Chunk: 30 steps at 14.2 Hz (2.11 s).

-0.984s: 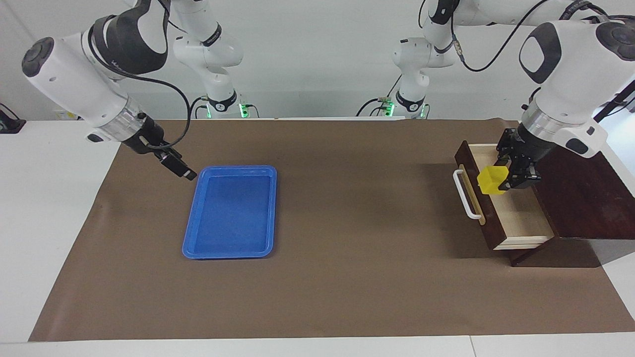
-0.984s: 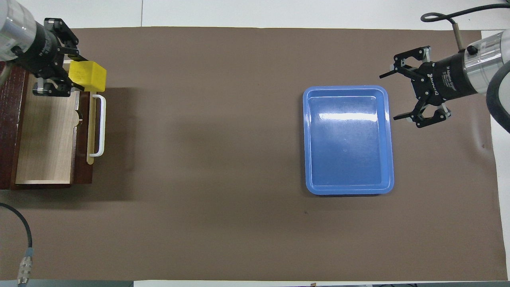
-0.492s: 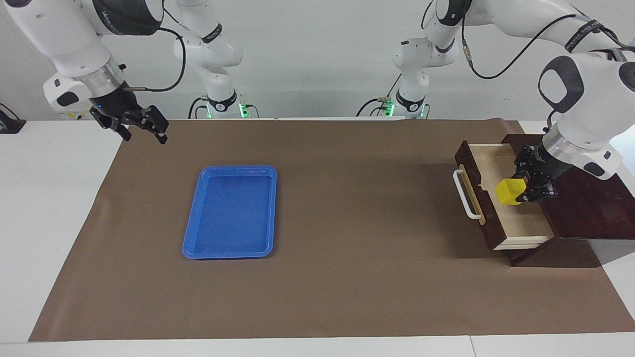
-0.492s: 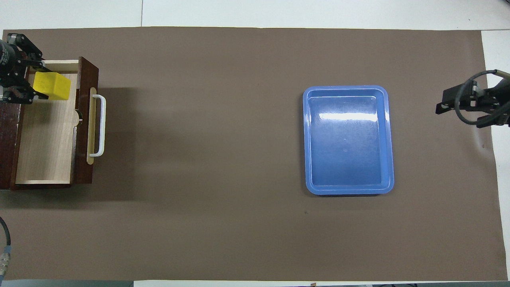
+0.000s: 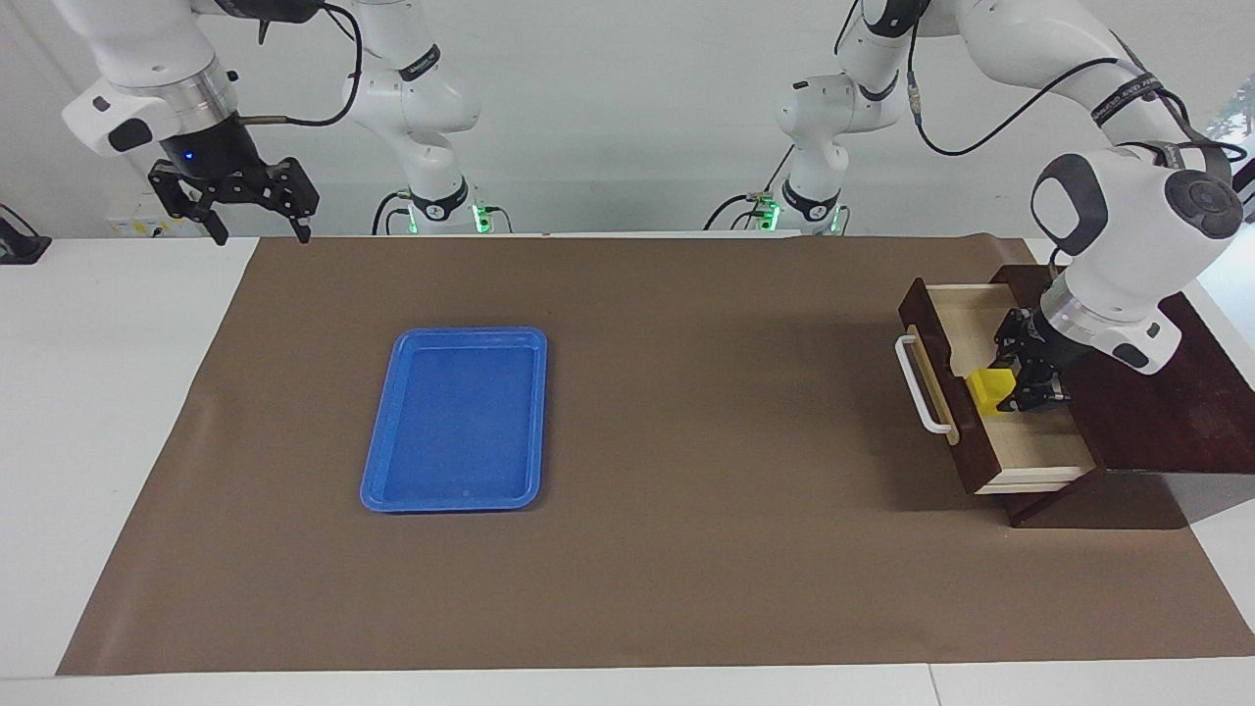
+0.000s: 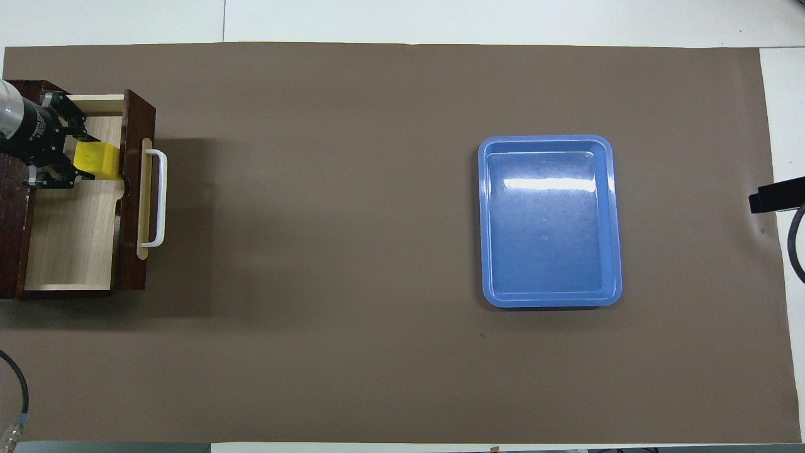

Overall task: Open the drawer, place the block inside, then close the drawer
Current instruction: 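Lower the block into the open drawer with the left gripper, then open the left gripper and release the block inside the drawer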

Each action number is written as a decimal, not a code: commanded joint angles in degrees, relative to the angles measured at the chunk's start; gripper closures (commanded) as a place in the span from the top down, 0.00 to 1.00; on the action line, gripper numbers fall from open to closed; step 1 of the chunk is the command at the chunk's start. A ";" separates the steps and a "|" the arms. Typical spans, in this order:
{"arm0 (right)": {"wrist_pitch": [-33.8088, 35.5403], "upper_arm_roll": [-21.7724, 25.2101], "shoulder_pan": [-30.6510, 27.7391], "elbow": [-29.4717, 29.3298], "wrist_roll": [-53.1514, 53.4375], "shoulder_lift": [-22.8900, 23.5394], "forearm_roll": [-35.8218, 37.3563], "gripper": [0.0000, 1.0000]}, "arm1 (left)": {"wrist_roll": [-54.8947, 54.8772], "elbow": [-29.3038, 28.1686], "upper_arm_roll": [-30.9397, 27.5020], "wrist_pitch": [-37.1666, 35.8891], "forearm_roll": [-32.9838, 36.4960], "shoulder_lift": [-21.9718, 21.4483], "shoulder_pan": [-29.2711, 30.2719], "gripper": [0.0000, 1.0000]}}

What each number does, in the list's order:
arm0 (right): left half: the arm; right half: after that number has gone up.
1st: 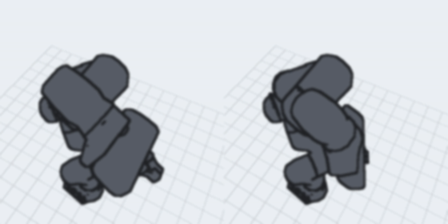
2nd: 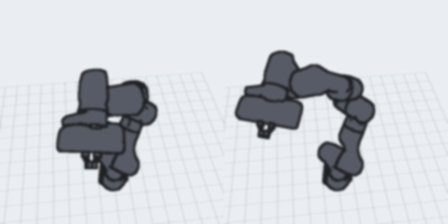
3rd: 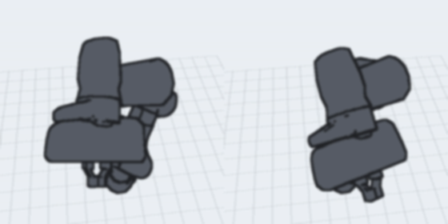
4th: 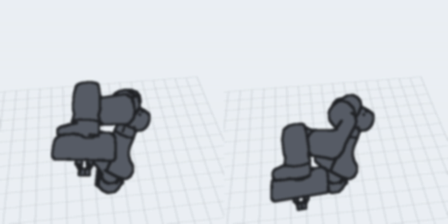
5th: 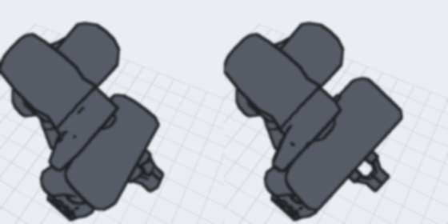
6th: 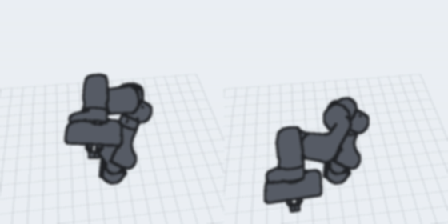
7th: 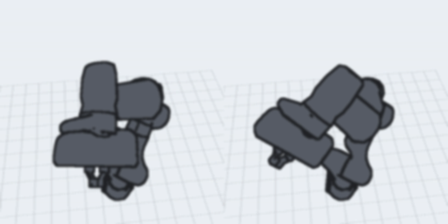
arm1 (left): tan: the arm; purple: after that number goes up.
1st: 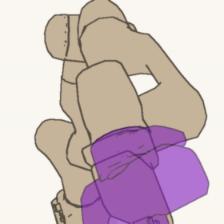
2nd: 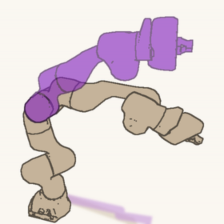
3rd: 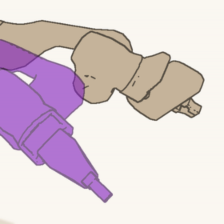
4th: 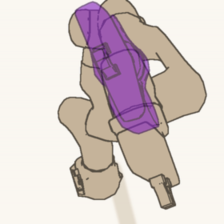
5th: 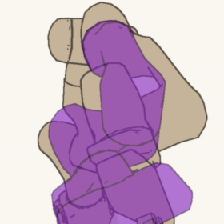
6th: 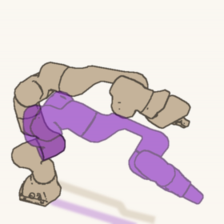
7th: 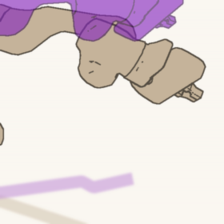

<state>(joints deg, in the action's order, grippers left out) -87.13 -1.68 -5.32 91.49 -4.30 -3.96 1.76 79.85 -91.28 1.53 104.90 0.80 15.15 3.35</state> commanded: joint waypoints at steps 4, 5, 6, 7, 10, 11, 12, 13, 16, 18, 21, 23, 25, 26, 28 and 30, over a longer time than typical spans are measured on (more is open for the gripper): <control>-0.24 -0.61 -0.65 1.67 4.91 1.84 -2.20 1.00 | -0.84 -12.06 0.05 9.43 -0.36 -5.74 0.70 0.00; -0.15 -0.70 -0.65 2.28 4.48 1.76 -2.20 1.00 | -0.92 -12.34 0.05 9.53 -0.45 -5.84 0.70 0.00; 0.29 -0.78 -0.83 2.55 3.60 1.58 -2.11 1.00 | -1.01 -12.34 0.05 9.53 -0.45 -5.84 0.96 0.00; 0.90 -1.39 -1.61 2.64 1.07 1.50 -2.11 1.00 | -1.10 -12.43 0.05 9.71 -0.45 -5.84 0.96 0.00; 1.26 -2.10 -1.98 2.64 -0.01 1.41 -2.11 1.00 | -1.19 -11.82 -0.03 8.84 -0.36 -5.84 1.05 1.00; 1.08 -2.10 -1.80 2.73 0.60 1.49 -2.11 1.00 | -0.93 -11.12 -0.03 8.48 -0.36 -5.75 0.70 1.00; 0.91 -2.10 -1.80 2.99 0.95 1.49 -2.11 1.00 | -0.84 -9.55 -0.03 6.91 -0.36 -5.75 0.17 1.00; 0.82 -2.10 -1.80 3.43 1.04 1.41 -2.11 1.00 | -0.84 -7.62 0.31 4.81 -0.27 -5.66 0.00 1.00; 0.90 -2.02 -1.80 3.17 1.05 1.49 -1.94 1.00 | -0.40 2.31 0.67 -3.89 -0.71 -4.26 -3.16 1.00; 1.34 -2.02 -1.80 2.91 1.05 1.67 -1.85 1.00 | 2.57 3.04 0.49 -5.58 -0.10 -3.99 -7.02 1.00; 1.26 -1.84 -1.88 2.64 0.87 1.67 -1.94 1.00 | 7.85 -2.91 0.58 -4.71 4.64 -6.26 -10.99 1.00; 1.26 -1.84 -1.97 2.73 0.87 1.50 -1.85 1.00 | 9.61 -7.93 0.58 -2.52 5.96 -8.47 -11.34 1.00; 1.34 -1.84 -1.80 2.73 1.04 1.41 -1.85 1.00 | 9.71 -11.27 0.49 0.47 6.14 -9.79 -11.00 1.00; 1.17 -1.84 -1.80 2.73 1.13 1.41 -1.85 1.00 | 9.62 -12.07 0.49 1.18 6.75 -9.88 -10.82 1.00; 0.99 -1.93 -1.97 2.73 1.13 1.41 -1.94 1.00 | 9.45 -14.26 0.58 2.84 9.12 -10.14 -10.82 1.00; 2.30 -1.93 -1.97 3.17 0.87 1.14 -1.94 1.00 | 9.10 -16.72 0.49 5.74 10.10 -10.85 -10.55 1.00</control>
<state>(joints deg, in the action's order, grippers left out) -86.03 -2.75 -5.88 93.80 -2.75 -1.79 0.76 88.84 -102.81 1.95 106.75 9.18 7.23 -7.72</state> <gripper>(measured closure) 0.000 0.000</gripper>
